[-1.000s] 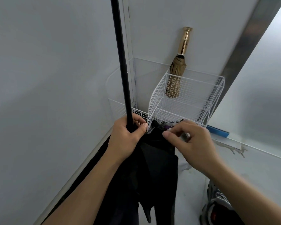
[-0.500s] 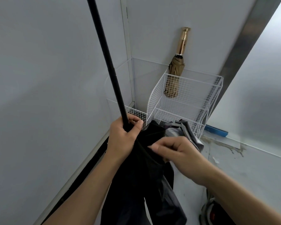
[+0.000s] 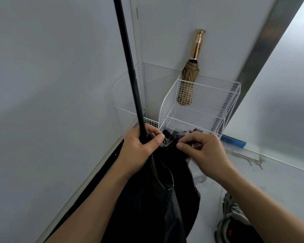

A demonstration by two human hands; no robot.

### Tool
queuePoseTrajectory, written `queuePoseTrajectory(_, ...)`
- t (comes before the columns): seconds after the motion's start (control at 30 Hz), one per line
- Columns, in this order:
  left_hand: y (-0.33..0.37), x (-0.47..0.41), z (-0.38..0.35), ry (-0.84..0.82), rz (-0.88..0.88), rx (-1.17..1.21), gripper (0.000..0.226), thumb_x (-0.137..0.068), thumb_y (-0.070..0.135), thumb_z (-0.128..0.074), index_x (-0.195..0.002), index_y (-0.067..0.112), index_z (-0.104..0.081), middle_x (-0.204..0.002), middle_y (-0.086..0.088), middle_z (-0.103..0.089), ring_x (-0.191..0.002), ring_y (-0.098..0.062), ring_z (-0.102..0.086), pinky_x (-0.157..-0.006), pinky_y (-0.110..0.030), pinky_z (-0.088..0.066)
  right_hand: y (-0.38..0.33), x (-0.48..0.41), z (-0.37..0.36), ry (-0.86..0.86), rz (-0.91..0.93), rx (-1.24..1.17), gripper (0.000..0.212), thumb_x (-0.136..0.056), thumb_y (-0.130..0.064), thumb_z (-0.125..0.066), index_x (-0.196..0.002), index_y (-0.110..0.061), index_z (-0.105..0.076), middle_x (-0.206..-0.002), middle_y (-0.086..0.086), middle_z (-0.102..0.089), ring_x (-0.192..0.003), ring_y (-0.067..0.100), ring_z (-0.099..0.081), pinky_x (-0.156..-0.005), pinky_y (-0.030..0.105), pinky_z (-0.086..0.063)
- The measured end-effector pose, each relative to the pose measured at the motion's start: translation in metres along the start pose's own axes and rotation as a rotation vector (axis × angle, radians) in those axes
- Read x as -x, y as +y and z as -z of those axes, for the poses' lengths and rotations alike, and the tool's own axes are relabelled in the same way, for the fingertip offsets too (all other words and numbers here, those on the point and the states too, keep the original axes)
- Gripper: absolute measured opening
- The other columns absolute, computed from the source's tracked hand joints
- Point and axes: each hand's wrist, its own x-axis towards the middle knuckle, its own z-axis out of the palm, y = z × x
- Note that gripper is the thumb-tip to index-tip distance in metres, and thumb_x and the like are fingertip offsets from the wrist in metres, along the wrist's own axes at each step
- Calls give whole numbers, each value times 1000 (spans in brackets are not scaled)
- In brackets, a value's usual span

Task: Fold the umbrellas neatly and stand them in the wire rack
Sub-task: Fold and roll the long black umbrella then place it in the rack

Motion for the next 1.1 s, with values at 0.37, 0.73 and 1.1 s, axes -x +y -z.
queuePoseTrajectory(0.37,-11,-10,5,415,36,-55,20,-86,9,-73,-73,23,-65,-67,8,-63,-63,-3,-60,-66,-18,-48,-25,28,-8,-219,-169,144,33,-79,-54,-73,-87,-22,-74,-78,-5,-74,-71,12,-70,-70,38,-56)
queuePoseTrajectory(0.73,19,8,-8,-1,-24,112,25,-67,13,-87,-84,12,-68,-65,-1,-63,-61,-9,-60,-65,-18,-48,18,-12,-22,32,-337,-199,17,-94,-18,-65,-84,-6,-71,-78,11,-71,-69,21,-62,-71,42,-51)
queuePoseTrajectory(1.1,14,-5,2,348,22,139,25,-77,-7,-76,-75,16,-66,-69,-2,-58,-64,-9,-57,-64,-18,-49,-13,21,-21,-237,37,324,67,-69,-54,-77,-130,-30,-60,-120,-18,-66,-111,0,-59,-98,24,-47)
